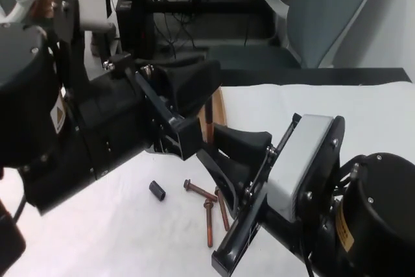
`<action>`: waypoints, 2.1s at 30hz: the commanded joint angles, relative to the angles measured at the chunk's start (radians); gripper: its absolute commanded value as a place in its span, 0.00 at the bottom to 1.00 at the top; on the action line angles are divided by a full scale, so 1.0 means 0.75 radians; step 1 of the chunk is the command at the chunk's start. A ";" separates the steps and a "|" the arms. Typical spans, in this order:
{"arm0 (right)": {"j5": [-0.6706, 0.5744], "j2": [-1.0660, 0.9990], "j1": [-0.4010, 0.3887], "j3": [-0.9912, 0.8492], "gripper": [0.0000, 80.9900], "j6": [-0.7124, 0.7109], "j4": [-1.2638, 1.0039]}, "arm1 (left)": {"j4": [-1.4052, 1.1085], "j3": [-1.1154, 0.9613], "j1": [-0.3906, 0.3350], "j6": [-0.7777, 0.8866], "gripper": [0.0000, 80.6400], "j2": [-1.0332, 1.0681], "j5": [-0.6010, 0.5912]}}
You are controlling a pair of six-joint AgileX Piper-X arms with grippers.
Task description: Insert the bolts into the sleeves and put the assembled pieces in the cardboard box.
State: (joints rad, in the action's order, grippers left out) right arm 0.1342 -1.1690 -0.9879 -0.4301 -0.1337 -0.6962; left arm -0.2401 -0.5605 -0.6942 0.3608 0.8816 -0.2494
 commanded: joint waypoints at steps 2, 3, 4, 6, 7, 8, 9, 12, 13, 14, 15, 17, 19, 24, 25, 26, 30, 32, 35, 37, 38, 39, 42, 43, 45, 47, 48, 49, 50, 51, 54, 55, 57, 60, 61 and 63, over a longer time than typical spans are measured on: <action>0.004 -0.004 -0.001 -0.007 0.01 -0.001 -0.036 | -0.004 -0.003 -0.007 0.009 0.02 -0.007 -0.008; 0.004 -0.004 -0.001 -0.007 0.01 -0.001 -0.036 | 0.000 -0.003 -0.007 0.008 0.02 -0.007 -0.008; 0.004 -0.004 -0.001 -0.007 0.01 -0.001 -0.036 | 0.010 -0.003 -0.007 0.008 0.02 -0.007 -0.008; 0.004 -0.003 0.001 -0.007 0.01 -0.001 -0.036 | 0.025 -0.003 -0.010 0.008 0.02 -0.007 -0.019; 0.011 -0.003 0.005 -0.007 0.01 -0.001 -0.036 | 0.025 -0.003 -0.010 0.008 0.02 -0.007 -0.043; 0.028 -0.003 0.005 -0.007 0.01 -0.001 -0.036 | 0.025 -0.003 -0.010 0.008 0.02 -0.007 -0.059; 0.069 -0.003 0.005 -0.007 0.01 -0.013 -0.036 | 0.025 -0.003 -0.010 0.008 0.02 -0.007 -0.081; 0.114 -0.003 0.006 -0.007 0.01 -0.012 -0.036 | 0.025 -0.003 -0.010 0.027 0.02 -0.007 -0.132; 0.114 -0.003 0.006 -0.007 0.01 -0.012 -0.036 | 0.025 -0.003 -0.010 0.035 0.02 -0.007 -0.141; 0.114 -0.003 0.006 -0.007 0.01 -0.012 -0.036 | 0.025 -0.003 -0.010 0.043 0.02 -0.007 -0.153; 0.114 -0.003 0.006 -0.007 0.01 -0.012 -0.036 | 0.029 -0.003 -0.010 0.044 0.02 -0.007 -0.159; 0.117 -0.003 0.006 -0.007 0.01 -0.012 -0.036 | 0.062 -0.003 -0.010 0.047 0.02 -0.007 -0.159; 0.117 -0.003 0.006 -0.007 0.01 -0.012 -0.036 | 0.110 -0.003 -0.010 0.047 0.02 -0.007 -0.159; 0.114 -0.003 0.006 -0.007 0.01 -0.012 -0.036 | 0.186 -0.003 -0.010 0.041 0.32 -0.007 -0.159; 0.114 -0.003 0.006 -0.007 0.01 -0.012 -0.036 | 0.186 -0.003 -0.010 0.029 0.46 -0.007 -0.159; 0.114 -0.003 0.006 -0.007 0.01 -0.012 -0.036 | 0.186 -0.003 -0.010 0.024 0.59 -0.007 -0.159; 0.114 -0.003 0.006 -0.007 0.01 -0.012 -0.036 | 0.186 -0.003 -0.010 0.006 0.87 -0.007 -0.149; 0.114 -0.003 0.006 -0.007 0.01 -0.012 -0.036 | 0.186 -0.003 -0.010 -0.002 0.87 -0.007 -0.149; 0.114 -0.003 0.006 -0.007 0.01 -0.012 -0.036 | 0.186 -0.003 -0.003 -0.093 0.87 -0.007 -0.102; 0.114 -0.003 0.006 -0.007 0.01 -0.012 -0.036 | 0.164 -0.003 -0.003 -0.176 0.87 -0.007 -0.034; 0.118 -0.003 0.006 -0.007 0.01 -0.012 -0.036 | 0.129 -0.003 -0.003 -0.216 0.87 -0.013 0.002; 0.119 -0.003 0.006 -0.007 0.01 -0.012 -0.036 | 0.088 -0.003 -0.003 -0.251 0.87 -0.018 0.026; 0.203 -0.003 0.006 -0.007 0.01 -0.012 0.017 | -0.153 -0.003 -0.003 -0.402 0.87 -0.041 0.178; 0.249 -0.003 0.011 -0.007 0.01 -0.010 0.047 | -0.237 -0.003 -0.003 -0.445 0.87 -0.054 0.266; 0.272 -0.003 0.037 -0.007 0.01 0.009 0.097 | -0.320 -0.003 -0.003 -0.494 0.87 -0.087 0.431; 0.234 -0.003 0.078 -0.027 0.01 0.032 0.146 | -0.249 -0.003 -0.003 -0.501 0.72 -0.140 0.512; 0.206 -0.003 0.106 -0.051 0.01 0.033 0.185 | -0.149 -0.003 -0.003 -0.513 0.53 -0.173 0.516; 0.170 -0.010 0.135 -0.088 0.01 0.032 0.271 | -0.045 -0.003 -0.003 -0.526 0.35 -0.207 0.515; 0.152 -0.021 0.164 -0.126 0.01 0.040 0.343 | 0.108 -0.003 -0.003 -0.534 0.15 -0.240 0.515; 0.126 -0.042 0.192 -0.190 0.01 0.041 0.455 | 0.276 -0.003 -0.003 -0.540 0.01 -0.272 0.518; 0.075 -0.149 0.264 -0.362 0.01 0.040 0.678 | 0.694 -0.003 -0.003 -0.535 0.02 -0.316 0.545; 0.069 -0.185 0.279 -0.423 0.01 0.040 0.727 | 0.807 -0.003 -0.003 -0.529 0.02 -0.318 0.544; 0.044 -0.274 0.312 -0.531 0.01 0.037 0.785 | 0.886 -0.003 -0.003 -0.529 0.02 -0.318 0.539; 0.023 -0.430 0.355 -0.702 0.01 0.037 0.833 | 0.853 0.016 -0.003 -0.547 0.02 -0.318 0.516; 0.020 -0.469 0.368 -0.746 0.01 0.037 0.848 | 0.823 0.034 -0.003 -0.552 0.02 -0.322 0.498; 0.022 -0.574 0.396 -0.859 0.01 0.037 0.903 | 0.755 0.096 -0.003 -0.544 0.02 -0.337 0.468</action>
State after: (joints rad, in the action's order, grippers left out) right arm 0.1604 -1.5168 -0.7193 -0.9742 -0.1062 -0.0607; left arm 0.3773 -0.5267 -0.6976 -0.0457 0.6473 0.1261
